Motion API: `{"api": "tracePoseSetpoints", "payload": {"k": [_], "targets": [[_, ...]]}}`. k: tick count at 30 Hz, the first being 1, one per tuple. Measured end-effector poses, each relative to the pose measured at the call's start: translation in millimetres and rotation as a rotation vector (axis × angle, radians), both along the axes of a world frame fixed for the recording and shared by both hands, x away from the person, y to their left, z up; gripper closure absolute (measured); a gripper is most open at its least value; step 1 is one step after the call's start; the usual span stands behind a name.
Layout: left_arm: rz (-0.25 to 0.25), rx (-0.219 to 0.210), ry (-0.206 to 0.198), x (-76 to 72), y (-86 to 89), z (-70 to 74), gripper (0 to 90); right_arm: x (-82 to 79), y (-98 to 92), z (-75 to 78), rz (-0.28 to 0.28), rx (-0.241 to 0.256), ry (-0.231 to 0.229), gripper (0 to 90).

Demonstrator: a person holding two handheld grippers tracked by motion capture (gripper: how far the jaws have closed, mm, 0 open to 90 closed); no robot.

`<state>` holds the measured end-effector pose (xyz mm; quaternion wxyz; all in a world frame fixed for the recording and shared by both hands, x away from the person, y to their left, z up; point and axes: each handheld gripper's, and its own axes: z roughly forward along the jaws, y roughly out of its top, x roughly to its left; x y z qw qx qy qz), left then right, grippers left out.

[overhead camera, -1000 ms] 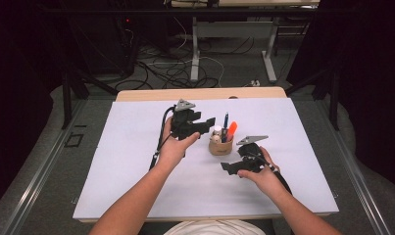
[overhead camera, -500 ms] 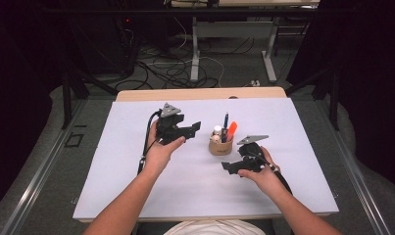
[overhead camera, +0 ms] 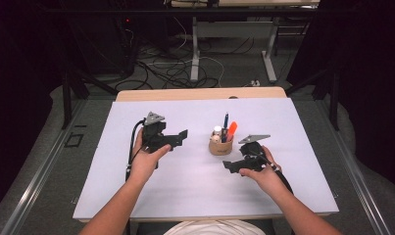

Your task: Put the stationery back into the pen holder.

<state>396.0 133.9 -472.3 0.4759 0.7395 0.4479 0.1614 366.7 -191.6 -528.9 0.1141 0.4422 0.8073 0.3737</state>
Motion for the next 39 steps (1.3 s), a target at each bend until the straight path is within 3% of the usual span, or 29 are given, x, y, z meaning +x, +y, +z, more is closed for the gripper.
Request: {"api": "tracePoseSetpoints", "payload": {"k": [1, 4, 16, 20, 27, 39], "targets": [[0.008, 0.0, 0.003, -1.5, 2.9, -1.5, 5.3, 0.5, -0.1, -1.2, 0.002, 0.016, -0.014, 4.6], [0.01, 0.013, 0.01, -5.8, 13.8, -5.6, 0.2, 0.2, -1.0, 0.2, -0.007, -0.001, -0.002, 4.5], [0.056, 0.023, 0.016, -18.2, 41.7, -22.9, 0.1, 2.4, -4.6, -0.3, -0.023, 0.002, -0.002, 4.5], [0.092, 0.01, 0.002, -16.9, 45.2, -28.9, 0.1, 3.2, -6.3, -1.0, -0.026, 0.001, -0.008, 4.6], [0.123, 0.028, -0.001, -14.1, 49.3, -39.3, 0.1, 4.7, -8.4, -2.7, -0.029, -0.005, 0.0, 4.6], [0.134, 0.045, 0.017, -10.9, 52.0, -44.0, 0.1, 7.4, -12.9, -5.1, -0.049, -0.003, 0.0, 4.6]]}}
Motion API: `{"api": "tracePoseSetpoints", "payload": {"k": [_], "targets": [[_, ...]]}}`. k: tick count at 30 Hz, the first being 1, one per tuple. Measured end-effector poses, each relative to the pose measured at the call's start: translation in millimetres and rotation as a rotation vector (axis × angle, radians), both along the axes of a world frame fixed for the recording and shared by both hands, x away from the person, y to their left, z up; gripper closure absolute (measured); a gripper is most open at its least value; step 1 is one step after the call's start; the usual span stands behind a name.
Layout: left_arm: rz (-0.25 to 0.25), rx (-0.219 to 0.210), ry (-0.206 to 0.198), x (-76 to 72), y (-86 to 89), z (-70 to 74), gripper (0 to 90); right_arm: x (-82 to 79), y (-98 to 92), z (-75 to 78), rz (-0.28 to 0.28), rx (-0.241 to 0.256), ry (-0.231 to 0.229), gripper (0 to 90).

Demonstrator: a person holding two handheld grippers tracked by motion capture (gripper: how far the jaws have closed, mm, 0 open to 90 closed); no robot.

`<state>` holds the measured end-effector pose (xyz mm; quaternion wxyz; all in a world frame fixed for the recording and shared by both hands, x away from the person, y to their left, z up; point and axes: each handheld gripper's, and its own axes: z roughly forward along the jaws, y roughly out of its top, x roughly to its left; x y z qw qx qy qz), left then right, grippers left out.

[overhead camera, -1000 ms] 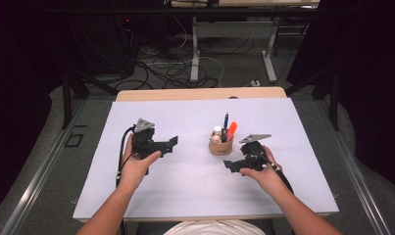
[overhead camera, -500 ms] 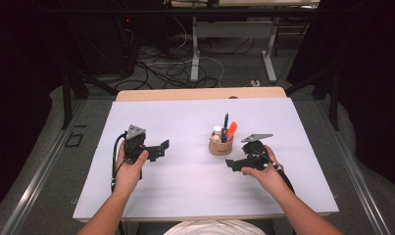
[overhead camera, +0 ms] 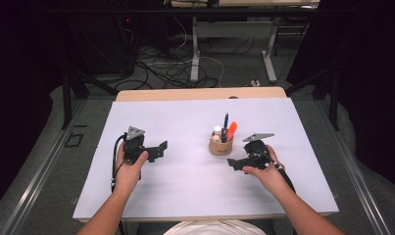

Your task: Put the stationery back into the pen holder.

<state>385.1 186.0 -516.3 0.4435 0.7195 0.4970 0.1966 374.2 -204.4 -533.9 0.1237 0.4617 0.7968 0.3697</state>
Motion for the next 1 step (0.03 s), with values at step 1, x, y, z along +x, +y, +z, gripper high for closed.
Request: {"api": "tracePoseSetpoints", "payload": {"k": [1], "targets": [[0.006, -0.011, -0.002, 0.3, -0.8, -0.7, 0.1, 0.3, -0.4, -0.5, -0.001, 0.001, 0.001, 4.6]]}}
